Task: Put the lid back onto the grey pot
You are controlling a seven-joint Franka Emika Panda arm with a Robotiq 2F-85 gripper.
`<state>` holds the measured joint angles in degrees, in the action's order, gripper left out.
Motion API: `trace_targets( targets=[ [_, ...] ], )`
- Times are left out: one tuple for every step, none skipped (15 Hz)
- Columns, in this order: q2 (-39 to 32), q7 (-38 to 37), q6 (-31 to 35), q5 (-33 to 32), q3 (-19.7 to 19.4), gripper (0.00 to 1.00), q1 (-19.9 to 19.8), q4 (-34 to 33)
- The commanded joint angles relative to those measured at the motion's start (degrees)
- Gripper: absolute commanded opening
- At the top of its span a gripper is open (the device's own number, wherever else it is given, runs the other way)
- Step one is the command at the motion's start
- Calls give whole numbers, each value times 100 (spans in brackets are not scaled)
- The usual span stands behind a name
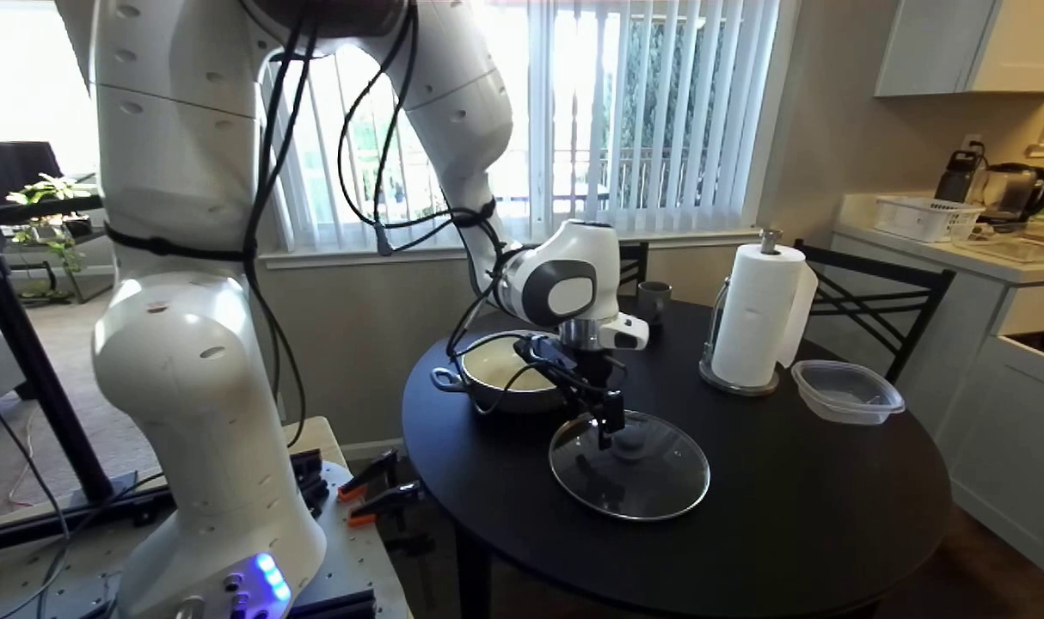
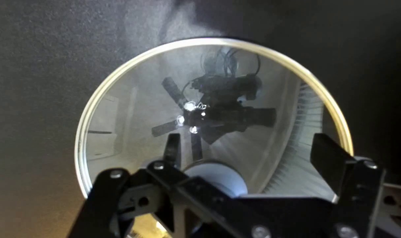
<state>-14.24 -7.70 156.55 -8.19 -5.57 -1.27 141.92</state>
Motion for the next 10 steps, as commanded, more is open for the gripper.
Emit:
trace_targets(
  targets=[
    [-364, -497, 201, -74, -277, 100, 104, -366],
    [-501, -534, 183, 18, -276, 100, 104, -490],
    [-608, -559, 165, 89, -262, 100, 102, -581],
    [-708, -618, 163, 116, -260, 100, 131, -650],
    [-790, -662, 153, 145, -243, 100, 148, -712],
    [-818, -642, 138, 225, -191, 100, 138, -738],
    [-891, -663, 161, 270, -182, 100, 160, -783],
    [-903, -717, 166, 254, -234, 100, 216, -800],
    [-950, -760, 190, 256, -261, 100, 251, -837],
    [-939, -841, 198, 259, -302, 100, 274, -844]
  ],
)
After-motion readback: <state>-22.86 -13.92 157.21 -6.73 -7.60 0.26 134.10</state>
